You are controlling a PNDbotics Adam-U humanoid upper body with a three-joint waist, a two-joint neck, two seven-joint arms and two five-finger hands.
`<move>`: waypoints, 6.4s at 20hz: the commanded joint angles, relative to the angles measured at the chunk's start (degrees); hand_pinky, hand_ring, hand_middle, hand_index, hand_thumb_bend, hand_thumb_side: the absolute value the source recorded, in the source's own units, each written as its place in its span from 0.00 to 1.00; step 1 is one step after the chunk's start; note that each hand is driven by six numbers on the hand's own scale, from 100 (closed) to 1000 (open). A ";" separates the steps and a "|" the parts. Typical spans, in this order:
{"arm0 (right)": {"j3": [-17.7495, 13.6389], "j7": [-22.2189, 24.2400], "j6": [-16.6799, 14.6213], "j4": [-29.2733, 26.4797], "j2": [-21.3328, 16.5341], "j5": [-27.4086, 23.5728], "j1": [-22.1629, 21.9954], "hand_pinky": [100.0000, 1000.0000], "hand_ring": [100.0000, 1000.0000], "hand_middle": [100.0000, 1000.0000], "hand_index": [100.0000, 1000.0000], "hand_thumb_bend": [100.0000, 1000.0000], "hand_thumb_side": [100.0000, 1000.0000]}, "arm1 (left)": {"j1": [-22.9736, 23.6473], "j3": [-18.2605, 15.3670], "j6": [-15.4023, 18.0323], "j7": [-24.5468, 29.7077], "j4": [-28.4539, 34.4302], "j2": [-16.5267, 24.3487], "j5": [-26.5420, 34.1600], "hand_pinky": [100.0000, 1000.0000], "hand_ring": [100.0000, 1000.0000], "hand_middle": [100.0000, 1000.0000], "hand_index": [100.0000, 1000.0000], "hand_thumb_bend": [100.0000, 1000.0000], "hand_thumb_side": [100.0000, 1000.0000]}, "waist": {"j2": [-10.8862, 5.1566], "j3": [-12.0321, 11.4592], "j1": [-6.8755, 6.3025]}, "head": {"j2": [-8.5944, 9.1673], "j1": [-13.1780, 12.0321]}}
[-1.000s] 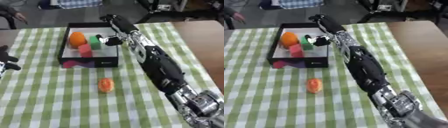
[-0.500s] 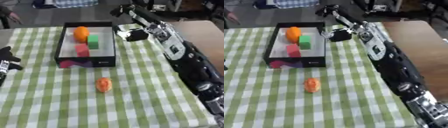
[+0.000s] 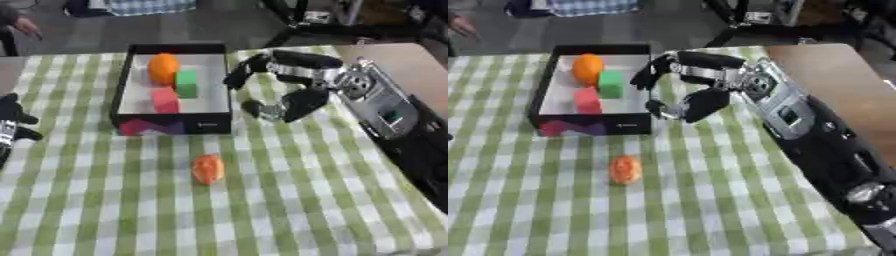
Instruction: Pick up objects on the table and place them in the box.
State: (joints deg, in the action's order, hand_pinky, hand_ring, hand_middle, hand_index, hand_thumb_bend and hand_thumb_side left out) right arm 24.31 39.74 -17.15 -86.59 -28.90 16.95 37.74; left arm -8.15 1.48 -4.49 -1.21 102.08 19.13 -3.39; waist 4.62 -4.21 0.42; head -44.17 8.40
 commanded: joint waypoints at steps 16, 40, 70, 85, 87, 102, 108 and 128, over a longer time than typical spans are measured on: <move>-0.06 -14.73 -10.26 22.34 10.99 32.43 0.86 0.87 0.77 0.75 0.87 0.11 0.58 | -0.48 -0.55 0.05 -0.01 0.61 0.67 -0.12 0.71 0.47 0.53 0.90 0.18 0.79 | -1.47 0.02 -0.07 | 0.05 -2.08; 3.32 -10.56 -10.51 16.55 10.84 21.99 0.46 0.87 0.76 0.73 0.85 0.03 0.56 | -0.48 -0.46 -0.03 0.09 0.55 0.59 -0.10 0.71 0.47 0.53 0.90 0.18 0.79 | -1.46 0.51 -0.44 | 0.05 -3.70; 5.23 -10.48 -14.08 18.72 14.14 30.14 0.19 0.87 0.76 0.73 0.67 0.00 0.22 | -0.70 -0.31 0.03 0.32 0.56 0.26 0.01 0.71 0.47 0.53 0.90 0.17 0.79 | -1.43 0.19 -0.59 | 0.05 -3.29; 3.41 -21.66 -13.28 15.87 11.90 28.51 2.63 0.84 0.71 0.62 0.24 0.00 0.00 | -0.55 -0.43 0.00 0.13 0.49 0.31 0.08 0.71 0.47 0.53 0.90 0.17 0.79 | -1.62 0.25 -0.50 | 0.05 -3.51; 3.16 -19.97 -11.41 12.08 9.57 23.37 4.47 0.85 0.71 0.62 0.24 0.00 0.00 | -0.46 -0.47 -0.01 0.09 0.44 0.37 0.07 0.71 0.47 0.53 0.90 0.17 0.79 | -1.73 0.36 -0.41 | 0.05 -3.52; -11.40 -26.23 -0.98 27.36 15.29 31.84 16.66 0.85 0.70 0.62 0.25 0.00 0.00 | -1.69 0.08 0.08 0.52 0.60 -0.78 0.64 0.71 0.47 0.53 0.90 0.17 0.79 | -0.34 -1.89 -1.47 | 0.12 -0.45; -18.29 -39.68 2.91 37.36 23.34 46.12 17.54 0.84 0.69 0.62 0.41 0.00 0.00 | -2.56 0.70 0.05 1.17 0.71 -1.41 0.97 0.71 0.47 0.53 0.90 0.17 0.79 | 0.31 -4.20 -1.86 | 0.99 2.48; -13.02 -43.79 1.85 21.61 13.39 31.15 13.26 0.87 0.73 0.70 0.81 0.03 0.36 | -1.23 -0.28 0.15 0.23 0.24 -1.01 0.74 0.71 0.47 0.53 0.90 0.17 0.79 | -0.88 -1.12 -0.18 | 0.19 -1.07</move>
State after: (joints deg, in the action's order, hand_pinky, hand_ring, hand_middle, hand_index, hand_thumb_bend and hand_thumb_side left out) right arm 10.62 -5.19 -14.85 -60.68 -12.13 52.64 50.05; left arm -9.01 1.89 -4.44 -0.60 101.72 17.04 -2.58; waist 4.77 -5.10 -0.33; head -43.72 8.18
